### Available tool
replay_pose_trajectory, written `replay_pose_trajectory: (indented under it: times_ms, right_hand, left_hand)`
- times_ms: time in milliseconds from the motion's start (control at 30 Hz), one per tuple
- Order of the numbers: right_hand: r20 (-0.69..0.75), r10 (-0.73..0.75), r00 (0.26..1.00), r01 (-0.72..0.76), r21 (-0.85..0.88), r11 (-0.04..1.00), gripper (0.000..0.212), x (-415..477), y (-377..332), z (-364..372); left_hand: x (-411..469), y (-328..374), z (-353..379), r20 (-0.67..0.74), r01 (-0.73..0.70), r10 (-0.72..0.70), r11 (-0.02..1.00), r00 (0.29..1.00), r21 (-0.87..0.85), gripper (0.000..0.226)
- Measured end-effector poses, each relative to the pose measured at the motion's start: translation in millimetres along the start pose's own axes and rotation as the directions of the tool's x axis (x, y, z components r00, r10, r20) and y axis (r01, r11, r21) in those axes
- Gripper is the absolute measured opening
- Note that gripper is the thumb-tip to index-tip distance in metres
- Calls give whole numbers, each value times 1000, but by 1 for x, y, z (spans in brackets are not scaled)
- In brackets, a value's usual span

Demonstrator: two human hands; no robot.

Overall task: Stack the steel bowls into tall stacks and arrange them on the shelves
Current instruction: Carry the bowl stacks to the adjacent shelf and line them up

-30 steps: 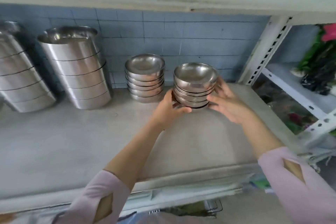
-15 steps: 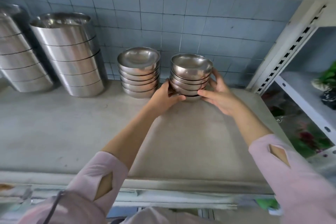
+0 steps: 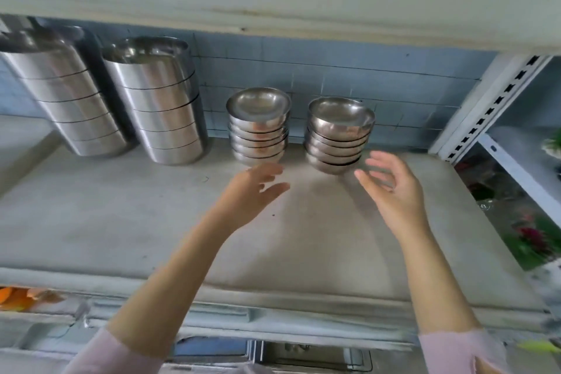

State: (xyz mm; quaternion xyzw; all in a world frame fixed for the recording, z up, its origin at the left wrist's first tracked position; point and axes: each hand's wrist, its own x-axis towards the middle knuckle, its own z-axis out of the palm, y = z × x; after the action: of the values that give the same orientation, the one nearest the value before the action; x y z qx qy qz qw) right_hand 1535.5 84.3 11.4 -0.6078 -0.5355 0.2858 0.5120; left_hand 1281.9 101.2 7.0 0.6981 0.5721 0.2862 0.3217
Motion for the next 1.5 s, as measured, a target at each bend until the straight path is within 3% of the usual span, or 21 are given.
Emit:
replay_pose_trajectory:
  times_ms: [67,167,367,633,833,967,1100,1200,1267,1333,1433,1500]
  right_hand:
    - [50,-98,994,101,-73,992,32,-28,-17,19]
    - [188,-266,945,303,-206,931,29,-63,-48,68]
    - [382,-485,787,579,-182,795,39,-141,-130,214]
    - [516,-620,591,703,49,710,46,-237,-215,393]
    - [494,-696,522,724,174,667,44,-258,-257,515]
    - [293,-762,577,759,152,633,55,-237,-270,587]
    - [143,-658,739,651,95,753,77,-204,-260,624]
    - [175,-492,853,475,132,870,93,-194,-250,634]
    - [262,-338,904,279,237,930,99,-191,-248,636]
    - [303,-242,922,136,334,933,99,-186,-245,638]
    - [341,-226,912,88,376,922,81,-181,-247,637]
    - [363,-197,911,41,395,918,70,-184,-254,635]
  left_hand:
    - [-39,-19,-33,-63,-44,53,989,997,139,38]
    - [-94,-55,-92,-201,27,35,955,979,297,35]
    - [-220,-136,-220,-401,205,-44,908,915,366,37]
    - [-364,-223,-349,-661,401,-131,874,739,275,39]
    - [-401,-276,-421,-728,483,-172,842,664,241,42]
    - [-392,-325,-476,-731,515,-219,832,647,207,42]
    - [-367,-365,-520,-680,510,-256,837,687,200,46]
    - [-334,-388,-537,-619,448,-245,873,746,193,46]
    - [-306,-397,-539,-553,375,-215,906,805,194,47]
    - [-274,-401,-536,-453,300,-178,929,874,214,51]
    - [-225,-409,-525,-259,177,-120,961,958,211,65]
    - [-197,-414,-519,-137,142,-127,984,982,104,82]
